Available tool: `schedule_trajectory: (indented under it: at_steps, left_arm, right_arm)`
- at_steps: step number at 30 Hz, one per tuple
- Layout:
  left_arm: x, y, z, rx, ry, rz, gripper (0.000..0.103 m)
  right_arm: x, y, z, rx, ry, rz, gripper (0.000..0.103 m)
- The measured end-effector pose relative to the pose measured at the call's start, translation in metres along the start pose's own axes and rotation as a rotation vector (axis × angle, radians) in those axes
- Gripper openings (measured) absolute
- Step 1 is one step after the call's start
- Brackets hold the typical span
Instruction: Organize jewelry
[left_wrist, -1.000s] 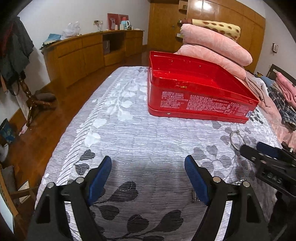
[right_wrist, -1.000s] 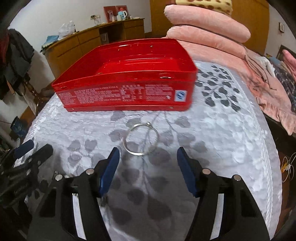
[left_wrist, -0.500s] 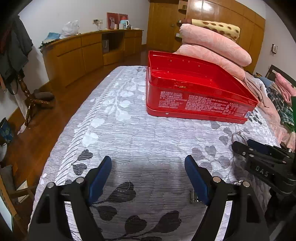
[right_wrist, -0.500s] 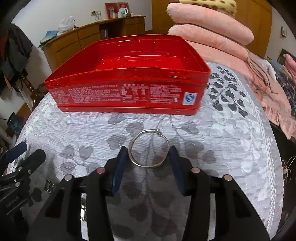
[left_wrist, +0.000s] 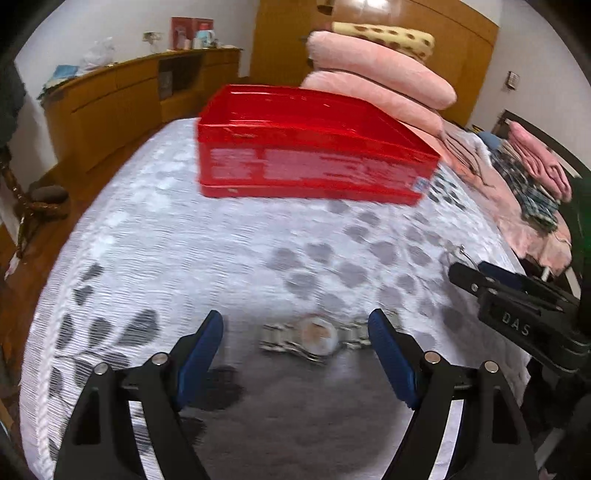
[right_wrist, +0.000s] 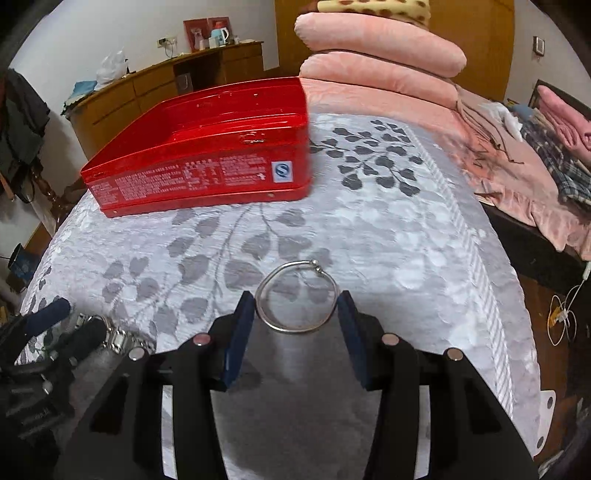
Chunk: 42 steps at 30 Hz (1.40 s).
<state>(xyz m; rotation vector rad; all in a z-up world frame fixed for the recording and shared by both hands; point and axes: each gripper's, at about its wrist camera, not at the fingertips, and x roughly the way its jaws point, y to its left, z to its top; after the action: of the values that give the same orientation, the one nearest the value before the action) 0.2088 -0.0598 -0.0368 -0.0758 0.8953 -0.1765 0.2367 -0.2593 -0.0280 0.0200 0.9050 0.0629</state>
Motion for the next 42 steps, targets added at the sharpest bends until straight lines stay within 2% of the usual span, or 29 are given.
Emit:
schedule_trajectory:
  at_steps: [7,15,17,19,21,22,24,26,29,32,34,37,42]
  left_arm:
    - [-0.002,-0.009,-0.007,0.032,0.028,-0.052,0.078]
    - [-0.006,-0.008,-0.016,0.052,0.020,-0.045,0.078]
    - [-0.004,-0.009,-0.014,0.057,0.008,-0.025,0.076]
    - [0.001,-0.010,-0.010,0.063,0.004,-0.005,0.069]
    - [0.003,-0.008,-0.005,0.052,0.003,-0.027,0.062]
    - [0.005,-0.006,-0.002,0.043,0.007,-0.044,0.061]
    - [0.008,-0.005,0.004,0.038,0.013,-0.072,0.061]
    - [0.013,-0.003,0.010,0.044,0.026,-0.121,0.068]
    - [0.017,-0.005,0.014,0.045,0.025,-0.119,0.069]
    - [0.018,-0.009,0.014,0.057,0.018,-0.049,0.044]
    - [0.015,-0.003,0.015,0.032,0.008,-0.058,0.032]
    - [0.012,0.007,0.016,-0.006,-0.006,-0.078,0.025]
    - [0.006,0.016,0.016,-0.027,-0.024,-0.076,0.023]
  right_arm:
    - [-0.006,-0.008,-0.006,0.018,-0.010,0.013,0.045]
    - [-0.006,-0.007,-0.007,0.020,-0.008,0.021,0.045]
    - [-0.005,-0.005,-0.007,0.016,-0.005,0.024,0.045]
    - [-0.004,-0.002,-0.007,0.014,-0.002,0.024,0.045]
    - [-0.003,-0.002,-0.006,0.015,-0.001,0.024,0.045]
    - [-0.002,-0.002,-0.006,0.016,0.000,0.024,0.045]
    - [-0.001,-0.002,-0.005,0.018,0.002,0.024,0.045]
    - [0.000,-0.002,-0.004,0.019,0.003,0.025,0.045]
    - [0.002,0.000,-0.003,0.015,0.006,0.029,0.045]
    - [0.003,0.001,-0.003,0.014,0.006,0.031,0.045]
    - [0.003,0.000,-0.002,0.017,0.005,0.030,0.045]
    - [0.003,-0.002,-0.002,0.020,0.004,0.029,0.045]
    - [0.004,-0.003,-0.001,0.022,0.005,0.029,0.045]
